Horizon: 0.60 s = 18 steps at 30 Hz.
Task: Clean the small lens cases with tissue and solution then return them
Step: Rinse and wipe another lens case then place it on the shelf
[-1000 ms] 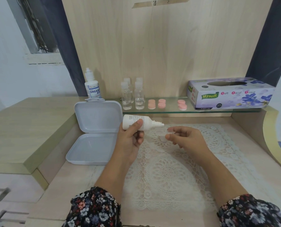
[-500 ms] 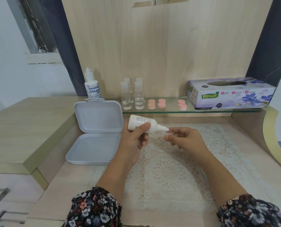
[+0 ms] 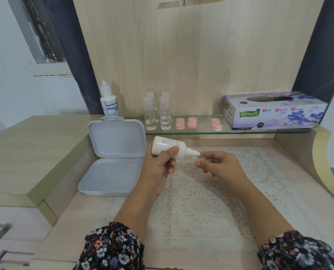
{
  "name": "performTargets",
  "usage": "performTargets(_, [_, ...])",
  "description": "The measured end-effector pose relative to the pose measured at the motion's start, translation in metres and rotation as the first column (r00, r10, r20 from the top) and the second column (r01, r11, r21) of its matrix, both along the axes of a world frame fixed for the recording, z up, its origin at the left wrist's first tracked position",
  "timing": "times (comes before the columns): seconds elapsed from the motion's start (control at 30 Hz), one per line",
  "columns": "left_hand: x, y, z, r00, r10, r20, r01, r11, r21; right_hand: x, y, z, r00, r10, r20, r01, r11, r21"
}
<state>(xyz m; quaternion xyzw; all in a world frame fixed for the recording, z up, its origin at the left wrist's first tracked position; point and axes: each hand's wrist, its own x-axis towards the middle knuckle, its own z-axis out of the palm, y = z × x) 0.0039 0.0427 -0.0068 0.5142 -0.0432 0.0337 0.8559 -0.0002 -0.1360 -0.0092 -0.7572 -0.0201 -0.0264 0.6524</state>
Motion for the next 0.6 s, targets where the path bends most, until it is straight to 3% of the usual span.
performTargets(0.6, [-0.0005,-0.0004,0.0011,1.0,0.006,0.011,-0.006,1.0,0.007,0.0006,0.0004,-0.0008,1.0,0.007,-0.002,-0.007,1.0,0.003])
